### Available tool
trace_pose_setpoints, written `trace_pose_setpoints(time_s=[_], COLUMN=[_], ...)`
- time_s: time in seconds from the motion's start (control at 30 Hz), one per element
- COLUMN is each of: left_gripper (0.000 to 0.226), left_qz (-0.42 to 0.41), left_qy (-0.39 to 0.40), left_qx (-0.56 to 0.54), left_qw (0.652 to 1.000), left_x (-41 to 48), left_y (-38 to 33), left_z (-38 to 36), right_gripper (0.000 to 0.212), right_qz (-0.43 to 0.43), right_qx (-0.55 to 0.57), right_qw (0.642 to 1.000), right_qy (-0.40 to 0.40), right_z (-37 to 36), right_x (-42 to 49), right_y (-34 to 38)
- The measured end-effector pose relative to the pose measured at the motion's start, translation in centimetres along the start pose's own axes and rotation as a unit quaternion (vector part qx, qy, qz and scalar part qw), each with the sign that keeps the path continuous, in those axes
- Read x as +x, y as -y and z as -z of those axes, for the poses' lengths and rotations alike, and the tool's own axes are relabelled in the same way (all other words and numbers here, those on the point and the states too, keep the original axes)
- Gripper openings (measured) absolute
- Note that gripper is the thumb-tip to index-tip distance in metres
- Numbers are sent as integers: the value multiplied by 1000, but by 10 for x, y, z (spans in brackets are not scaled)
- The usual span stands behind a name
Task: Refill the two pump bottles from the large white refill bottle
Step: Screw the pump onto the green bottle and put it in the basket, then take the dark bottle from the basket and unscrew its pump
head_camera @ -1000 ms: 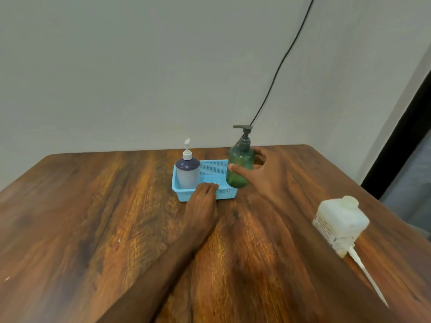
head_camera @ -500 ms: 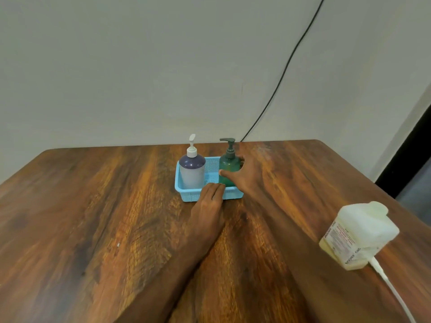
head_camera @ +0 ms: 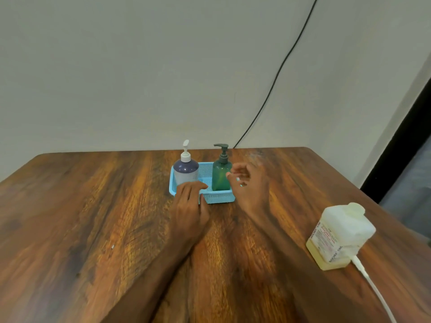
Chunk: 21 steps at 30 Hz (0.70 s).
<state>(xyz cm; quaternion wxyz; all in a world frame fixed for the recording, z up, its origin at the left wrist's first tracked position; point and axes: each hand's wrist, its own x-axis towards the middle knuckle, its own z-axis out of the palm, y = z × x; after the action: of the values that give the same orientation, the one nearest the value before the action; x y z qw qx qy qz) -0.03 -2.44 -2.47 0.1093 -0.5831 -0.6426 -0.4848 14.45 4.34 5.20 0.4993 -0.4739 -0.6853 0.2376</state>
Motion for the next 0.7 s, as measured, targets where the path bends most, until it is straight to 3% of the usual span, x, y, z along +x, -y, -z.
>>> trace_pose_setpoints(time_s=[0.1,0.4,0.6,0.7], left_gripper=[26,45,46,41], left_qz=[55,196,210,206], left_qy=[-35,-50,-25,-23], left_qx=[-2,44,3,-5], left_qw=[998,978,977,978], left_x=[2,14,10,8], left_y=[7,40,41,43], left_z=[3,8,11,9], right_gripper=[22,58,81,82], right_qz=[7,19,6,-34], right_qx=[1,-51,-59,-33], right_qw=[998,988,980,978], right_qy=[64,147,188,203], right_z=[0,-45,-89,-110], right_x=[-22,-20,9,23], right_y=[13,20,31,33])
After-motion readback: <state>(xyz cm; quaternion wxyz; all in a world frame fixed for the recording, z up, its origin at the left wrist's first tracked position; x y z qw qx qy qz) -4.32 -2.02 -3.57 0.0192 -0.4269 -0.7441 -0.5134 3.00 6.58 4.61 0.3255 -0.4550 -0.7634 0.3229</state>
